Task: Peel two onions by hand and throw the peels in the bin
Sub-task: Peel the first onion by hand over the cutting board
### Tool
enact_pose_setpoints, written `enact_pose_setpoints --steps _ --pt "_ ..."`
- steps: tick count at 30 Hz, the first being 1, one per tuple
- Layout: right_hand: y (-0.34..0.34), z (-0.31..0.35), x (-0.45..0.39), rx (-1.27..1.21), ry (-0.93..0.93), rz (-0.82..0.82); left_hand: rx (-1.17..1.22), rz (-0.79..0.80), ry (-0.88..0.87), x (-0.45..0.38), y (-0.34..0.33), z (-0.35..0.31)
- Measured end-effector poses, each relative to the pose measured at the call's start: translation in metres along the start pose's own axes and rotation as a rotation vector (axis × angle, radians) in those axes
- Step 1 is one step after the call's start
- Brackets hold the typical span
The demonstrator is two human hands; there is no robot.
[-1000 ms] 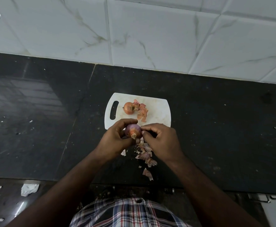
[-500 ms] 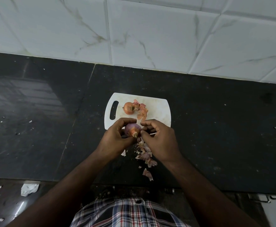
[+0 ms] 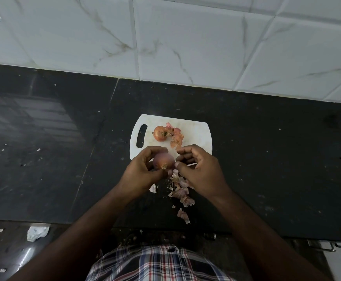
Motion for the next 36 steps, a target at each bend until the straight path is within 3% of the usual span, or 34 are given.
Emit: enact_pose_setpoints --steps 13,17,31,34,36 --pt "-0.009 0.005 -0.001 0.115 0.032 0.072 -0.099 0.012 -0.039 0.0 -0.003 -0.006" --pt "-0.004 0.002 -0.005 0.115 0.007 0.048 -0.04 0.045 -0.031 0.002 -0.004 -0.007" --pt "0.001 -0.006 -0.006 -0.252 -0.159 -0.021 0.13 0.068 0.034 -0.002 -0.002 -0.001" --pt "0.001 -0.012 -0.007 -0.159 -0.161 -0.052 0.243 0.08 0.079 0.0 -0.002 0.001" --pt "0.002 -0.016 -0.007 -0.027 -0.162 0.024 0.396 0.1 0.153 0.001 0.0 0.004"
Point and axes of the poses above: each hand's wrist, its own x-axis away from the middle knuckle, its own y-axis out of the back of the hand, z = x × y, the point moved 3 cm from there along -x, towards the middle knuckle, and after that the axes turned 7 degrees about y, right-handed, at the moved point
